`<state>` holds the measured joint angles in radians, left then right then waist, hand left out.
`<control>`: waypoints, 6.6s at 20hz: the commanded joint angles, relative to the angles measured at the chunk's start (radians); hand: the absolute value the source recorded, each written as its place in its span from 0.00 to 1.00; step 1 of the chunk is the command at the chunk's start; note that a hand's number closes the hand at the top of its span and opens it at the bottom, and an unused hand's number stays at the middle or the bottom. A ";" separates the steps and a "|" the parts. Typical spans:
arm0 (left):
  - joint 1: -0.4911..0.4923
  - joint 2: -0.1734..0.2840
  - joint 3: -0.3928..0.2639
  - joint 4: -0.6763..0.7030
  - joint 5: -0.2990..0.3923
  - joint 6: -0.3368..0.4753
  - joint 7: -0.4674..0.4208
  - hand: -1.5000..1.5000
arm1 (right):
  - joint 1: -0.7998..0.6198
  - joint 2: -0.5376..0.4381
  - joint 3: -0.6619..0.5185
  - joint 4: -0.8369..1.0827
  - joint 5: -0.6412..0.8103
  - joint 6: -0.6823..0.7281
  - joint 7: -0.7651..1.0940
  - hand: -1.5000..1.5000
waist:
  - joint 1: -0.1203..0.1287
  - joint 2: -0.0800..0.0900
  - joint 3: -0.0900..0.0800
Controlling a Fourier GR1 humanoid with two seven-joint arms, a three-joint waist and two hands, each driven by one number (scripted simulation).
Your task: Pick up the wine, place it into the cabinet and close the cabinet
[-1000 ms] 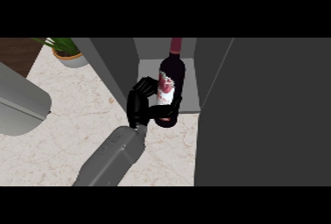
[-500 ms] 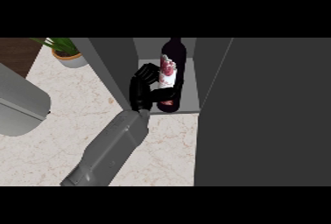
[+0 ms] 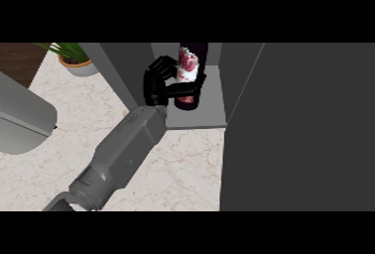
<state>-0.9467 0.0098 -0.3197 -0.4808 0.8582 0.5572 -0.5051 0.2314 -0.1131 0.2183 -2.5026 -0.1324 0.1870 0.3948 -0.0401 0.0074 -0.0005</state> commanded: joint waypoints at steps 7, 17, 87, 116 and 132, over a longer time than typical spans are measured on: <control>-0.132 0.039 0.008 0.208 -0.098 0.125 -0.024 0.00 | 0.033 0.012 0.017 -0.159 -0.105 -0.012 0.074 0.00 | -0.009 0.002 0.000; -0.175 0.071 0.002 0.359 -0.159 0.137 -0.008 0.00 | 0.049 0.018 0.029 -0.120 -0.088 0.009 0.029 0.00 | -0.024 0.010 0.000; 0.924 0.241 -0.347 -1.285 -0.408 0.122 0.058 0.00 | 0.105 -0.163 0.218 -0.164 -0.050 0.137 0.069 1.00 | 0.050 -0.015 0.000; 1.364 0.613 0.007 -1.565 -0.142 -0.248 -0.062 0.00 | -0.368 0.110 0.648 0.093 0.095 -0.187 0.307 1.00 | 0.095 -0.014 -0.008; 1.451 0.744 0.261 -1.587 0.032 -0.496 -0.057 0.00 | -1.163 0.113 0.447 0.733 -0.152 -0.578 0.241 1.00 | 0.153 -0.001 -0.004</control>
<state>0.4799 0.7252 -0.1198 -2.0615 0.8498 0.1195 -0.5595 -0.7592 -0.0083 0.7321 -1.9360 -0.2030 -0.3506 0.6649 0.0922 0.0026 -0.0054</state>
